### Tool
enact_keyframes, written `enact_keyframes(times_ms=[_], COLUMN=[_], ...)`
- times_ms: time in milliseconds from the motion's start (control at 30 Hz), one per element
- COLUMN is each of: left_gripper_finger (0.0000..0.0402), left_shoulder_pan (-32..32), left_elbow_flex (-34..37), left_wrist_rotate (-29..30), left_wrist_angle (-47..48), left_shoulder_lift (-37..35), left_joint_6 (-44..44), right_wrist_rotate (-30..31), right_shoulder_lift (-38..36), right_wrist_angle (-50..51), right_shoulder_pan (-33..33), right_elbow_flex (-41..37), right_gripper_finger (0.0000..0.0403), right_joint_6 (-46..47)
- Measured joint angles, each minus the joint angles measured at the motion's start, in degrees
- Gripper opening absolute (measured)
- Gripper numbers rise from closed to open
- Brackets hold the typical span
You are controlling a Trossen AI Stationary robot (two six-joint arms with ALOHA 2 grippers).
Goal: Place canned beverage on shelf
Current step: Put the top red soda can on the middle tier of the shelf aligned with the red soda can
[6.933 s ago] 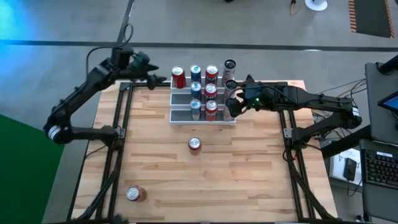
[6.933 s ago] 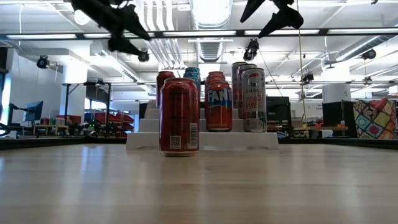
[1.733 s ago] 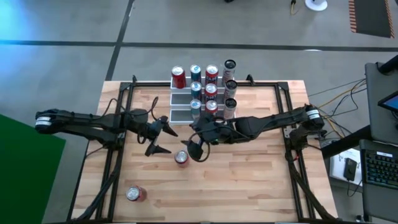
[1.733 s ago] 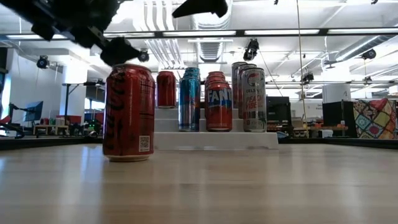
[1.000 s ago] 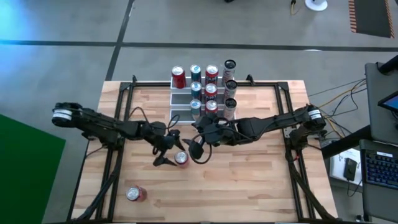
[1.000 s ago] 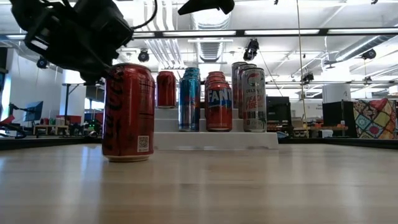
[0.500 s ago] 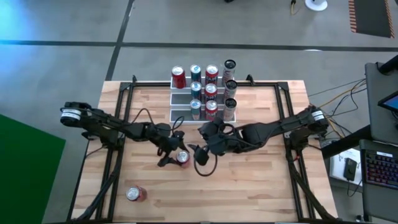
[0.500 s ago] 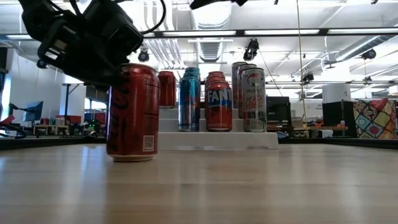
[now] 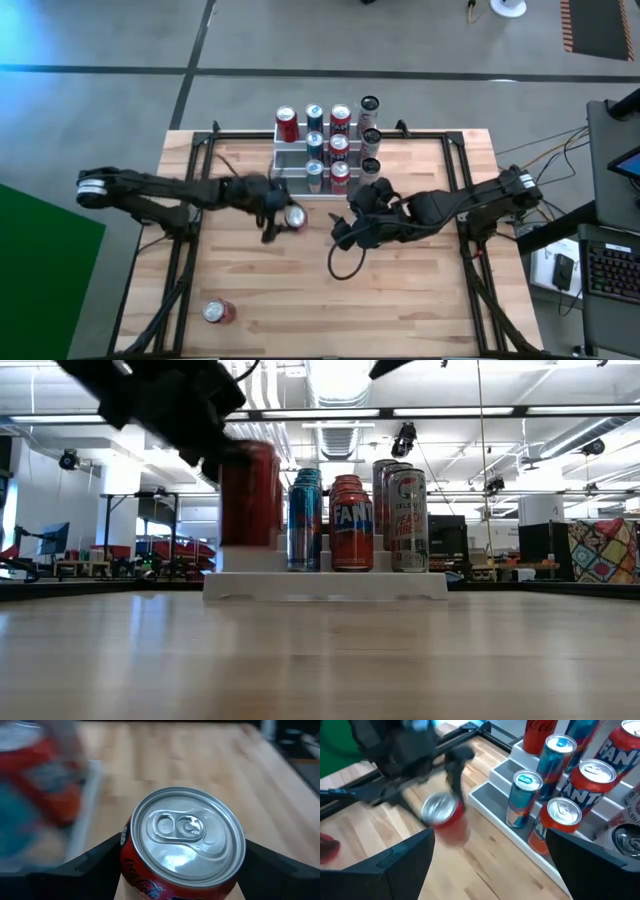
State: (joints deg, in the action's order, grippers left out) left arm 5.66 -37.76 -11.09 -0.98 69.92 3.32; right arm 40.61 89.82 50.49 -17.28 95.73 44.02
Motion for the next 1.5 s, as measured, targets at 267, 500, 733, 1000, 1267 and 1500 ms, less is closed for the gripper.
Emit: enact_keyframes(times_ms=[267,500,733,1000,1267,1500], left_gripper_finger=[0.03,0.03,0.0301,0.0301,0.0301,0.0303], left_shoulder_pan=[17.3,28.3,33.1,34.1,35.4,35.9], left_elbow_flex=[-3.7,-6.7,-10.8,-12.1,-12.0,-11.9], left_wrist_rotate=[-2.4,-4.8,-8.7,-9.1,-9.0,-8.9], left_wrist_angle=[8.7,9.2,9.0,7.8,5.5,5.4], left_shoulder_lift=[-5.2,-0.8,4.4,7.9,8.6,8.6], left_joint_6=[5.3,8.7,10.0,10.7,10.3,9.7], right_wrist_rotate=[1.8,2.0,3.0,3.2,4.4,4.4], right_shoulder_lift=[-0.7,-1.0,-3.5,-8.3,-12.5,-14.7], right_wrist_angle=[0.8,6.5,7.9,7.9,6.4,5.8], right_shoulder_pan=[0.0,0.0,0.0,0.4,0.8,1.8], right_elbow_flex=[-0.3,-0.4,-2.6,-7.3,-12.0,-14.3], right_gripper_finger=[0.037,0.037,0.037,0.037,0.037,0.037], right_joint_6=[-0.6,0.8,3.0,5.7,7.2,7.8])
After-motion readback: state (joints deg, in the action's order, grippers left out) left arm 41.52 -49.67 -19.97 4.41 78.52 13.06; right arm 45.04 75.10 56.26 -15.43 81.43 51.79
